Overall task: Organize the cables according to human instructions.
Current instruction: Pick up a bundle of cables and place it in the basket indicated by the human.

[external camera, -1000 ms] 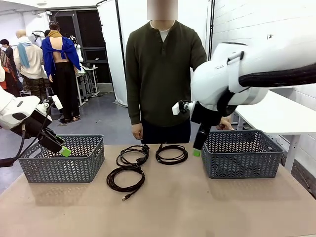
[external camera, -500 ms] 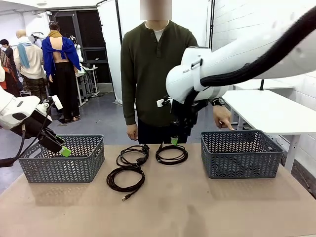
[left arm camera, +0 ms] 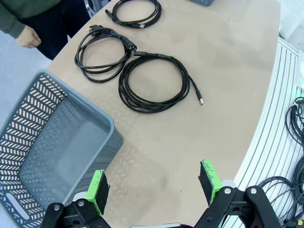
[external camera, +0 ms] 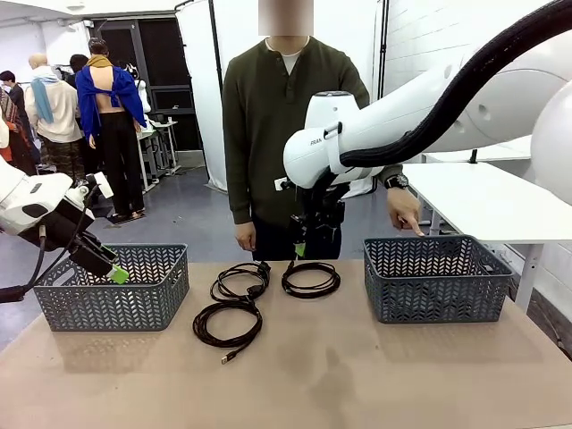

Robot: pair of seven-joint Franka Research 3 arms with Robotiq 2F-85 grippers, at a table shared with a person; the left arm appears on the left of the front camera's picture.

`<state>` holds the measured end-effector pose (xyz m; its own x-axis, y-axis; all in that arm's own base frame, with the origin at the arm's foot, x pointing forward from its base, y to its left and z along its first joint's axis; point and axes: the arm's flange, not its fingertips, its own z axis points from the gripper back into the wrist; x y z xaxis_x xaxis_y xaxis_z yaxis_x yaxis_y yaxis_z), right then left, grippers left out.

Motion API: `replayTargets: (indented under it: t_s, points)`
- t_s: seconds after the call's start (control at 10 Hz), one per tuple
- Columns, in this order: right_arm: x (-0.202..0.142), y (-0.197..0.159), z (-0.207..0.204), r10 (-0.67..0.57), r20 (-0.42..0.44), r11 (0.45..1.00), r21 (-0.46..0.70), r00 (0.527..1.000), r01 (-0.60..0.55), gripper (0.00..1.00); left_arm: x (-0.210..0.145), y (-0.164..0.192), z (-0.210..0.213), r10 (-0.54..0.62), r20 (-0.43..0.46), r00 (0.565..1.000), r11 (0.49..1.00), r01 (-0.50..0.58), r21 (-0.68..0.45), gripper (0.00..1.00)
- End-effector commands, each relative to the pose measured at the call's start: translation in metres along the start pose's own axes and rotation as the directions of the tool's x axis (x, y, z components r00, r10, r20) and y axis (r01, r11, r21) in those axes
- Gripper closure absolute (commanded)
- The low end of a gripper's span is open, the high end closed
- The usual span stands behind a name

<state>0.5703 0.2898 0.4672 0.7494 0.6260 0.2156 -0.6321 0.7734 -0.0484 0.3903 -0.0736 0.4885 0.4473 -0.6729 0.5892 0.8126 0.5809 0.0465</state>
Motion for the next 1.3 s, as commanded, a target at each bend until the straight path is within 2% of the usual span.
replayTargets:
  t_s: [0.0,1.0,1.2]
  points:
    - [-0.004,0.0,0.004,0.006,0.002,1.0,0.0,1.0,-0.006,0.0,-0.002,0.003,0.0,-0.011,0.013,1.0,1.0,0.011,-0.017,0.0]
    - [-0.004,0.0,0.004,0.006,0.002,1.0,0.0,1.0,-0.006,0.0,-0.002,0.003,0.0,-0.011,0.013,1.0,1.0,0.011,-0.017,0.0]
    - [0.012,-0.001,0.0,-0.038,-0.002,0.999,0.017,0.999,0.038,0.0,-0.002,0.003,0.0,-0.011,0.013,1.0,1.0,0.011,-0.017,0.0]
